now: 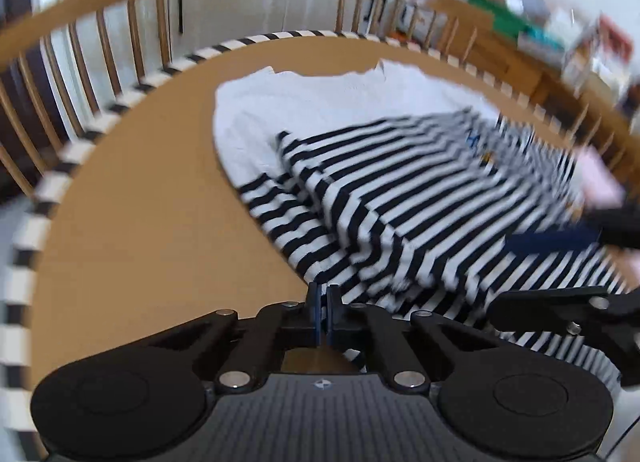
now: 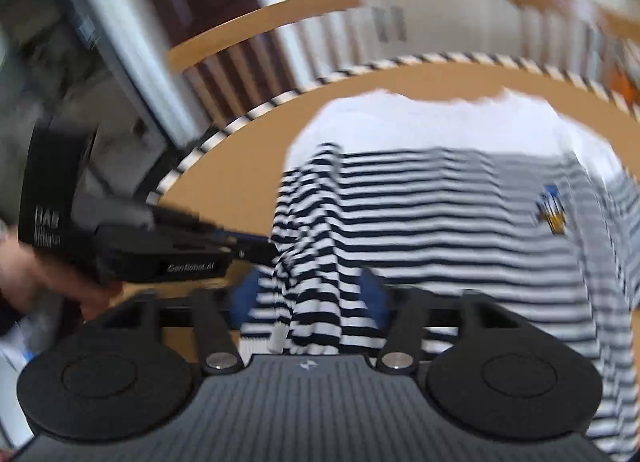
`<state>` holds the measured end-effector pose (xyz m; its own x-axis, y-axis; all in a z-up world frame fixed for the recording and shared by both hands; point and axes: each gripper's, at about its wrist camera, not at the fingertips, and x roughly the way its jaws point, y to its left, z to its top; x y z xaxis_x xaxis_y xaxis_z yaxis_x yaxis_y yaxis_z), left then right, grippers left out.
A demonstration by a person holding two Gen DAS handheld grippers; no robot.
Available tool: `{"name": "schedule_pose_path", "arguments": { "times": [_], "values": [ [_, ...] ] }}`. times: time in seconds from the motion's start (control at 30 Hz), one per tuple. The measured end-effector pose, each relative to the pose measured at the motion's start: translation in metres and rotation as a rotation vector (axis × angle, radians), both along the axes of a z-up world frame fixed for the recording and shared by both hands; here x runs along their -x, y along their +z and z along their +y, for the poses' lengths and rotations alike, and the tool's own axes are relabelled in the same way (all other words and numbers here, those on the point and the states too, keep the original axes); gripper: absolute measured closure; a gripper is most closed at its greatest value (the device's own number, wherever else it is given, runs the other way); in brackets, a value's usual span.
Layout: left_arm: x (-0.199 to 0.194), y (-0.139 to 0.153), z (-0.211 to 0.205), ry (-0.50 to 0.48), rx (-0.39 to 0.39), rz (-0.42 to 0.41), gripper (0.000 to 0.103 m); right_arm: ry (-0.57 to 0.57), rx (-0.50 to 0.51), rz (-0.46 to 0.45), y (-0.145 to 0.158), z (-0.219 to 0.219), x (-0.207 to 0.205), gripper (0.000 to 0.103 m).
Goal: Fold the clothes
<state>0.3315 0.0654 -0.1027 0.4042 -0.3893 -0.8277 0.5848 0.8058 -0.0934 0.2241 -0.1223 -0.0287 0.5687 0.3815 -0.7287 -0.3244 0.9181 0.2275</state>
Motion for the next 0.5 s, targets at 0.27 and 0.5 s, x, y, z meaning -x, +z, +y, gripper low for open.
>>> {"name": "schedule_pose_path", "arguments": {
  "times": [0.27, 0.5],
  "values": [
    [-0.021, 0.006, 0.062, 0.073, -0.268, -0.113, 0.099, 0.087, 0.121, -0.003, -0.004, 0.033, -0.007, 0.043],
    [-0.027, 0.022, 0.111, 0.233, -0.102, 0.014, 0.095, 0.116, 0.121, 0.034, -0.011, 0.042, -0.002, 0.044]
  ]
}}
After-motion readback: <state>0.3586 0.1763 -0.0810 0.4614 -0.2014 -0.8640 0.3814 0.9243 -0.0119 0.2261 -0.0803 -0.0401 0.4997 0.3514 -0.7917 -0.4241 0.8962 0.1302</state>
